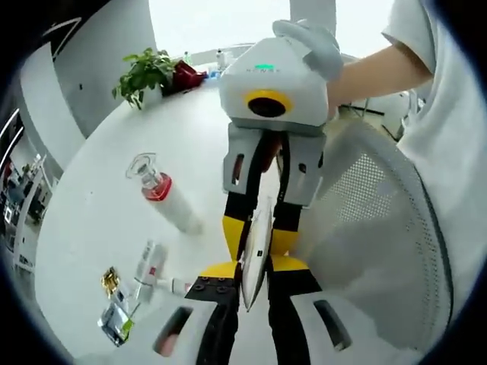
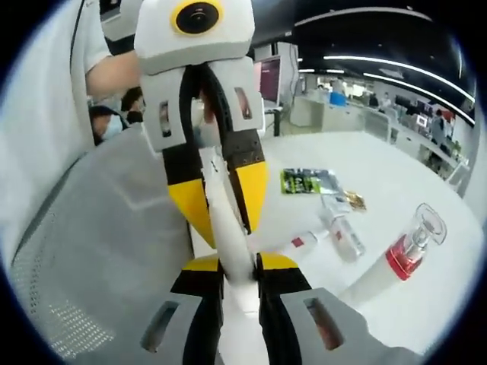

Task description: Arrange the skincare products in the storage area until every visible bottle or jar stands upright without overlapping.

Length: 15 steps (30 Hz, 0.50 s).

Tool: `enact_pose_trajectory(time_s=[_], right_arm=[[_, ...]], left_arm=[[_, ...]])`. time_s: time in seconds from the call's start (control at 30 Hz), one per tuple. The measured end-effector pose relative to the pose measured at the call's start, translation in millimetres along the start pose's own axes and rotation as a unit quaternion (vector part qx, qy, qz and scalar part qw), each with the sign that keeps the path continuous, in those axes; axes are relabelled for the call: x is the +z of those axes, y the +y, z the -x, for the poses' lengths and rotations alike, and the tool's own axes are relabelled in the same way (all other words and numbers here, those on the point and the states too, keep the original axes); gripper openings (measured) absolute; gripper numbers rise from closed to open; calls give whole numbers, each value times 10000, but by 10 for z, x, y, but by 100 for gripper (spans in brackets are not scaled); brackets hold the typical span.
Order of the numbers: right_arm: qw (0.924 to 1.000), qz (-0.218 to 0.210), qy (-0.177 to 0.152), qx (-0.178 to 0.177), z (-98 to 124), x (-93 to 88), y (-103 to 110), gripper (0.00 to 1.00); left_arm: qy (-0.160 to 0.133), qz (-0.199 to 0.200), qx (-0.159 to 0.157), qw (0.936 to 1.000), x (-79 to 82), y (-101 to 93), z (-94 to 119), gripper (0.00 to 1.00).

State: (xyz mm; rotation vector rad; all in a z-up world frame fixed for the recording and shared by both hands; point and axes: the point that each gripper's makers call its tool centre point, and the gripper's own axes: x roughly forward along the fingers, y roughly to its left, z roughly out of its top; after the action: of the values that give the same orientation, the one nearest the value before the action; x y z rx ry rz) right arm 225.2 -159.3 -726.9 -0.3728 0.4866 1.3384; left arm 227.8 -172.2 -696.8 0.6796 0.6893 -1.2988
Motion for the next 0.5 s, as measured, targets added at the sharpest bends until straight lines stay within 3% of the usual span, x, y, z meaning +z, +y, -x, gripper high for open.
enact_pose_trajectory(time_s=[0.5], right_arm=[[9997, -198, -38, -148, -26, -9, -222, 21]], left_arm=[[-113, 131, -7, 9998, 81, 217, -82, 12]])
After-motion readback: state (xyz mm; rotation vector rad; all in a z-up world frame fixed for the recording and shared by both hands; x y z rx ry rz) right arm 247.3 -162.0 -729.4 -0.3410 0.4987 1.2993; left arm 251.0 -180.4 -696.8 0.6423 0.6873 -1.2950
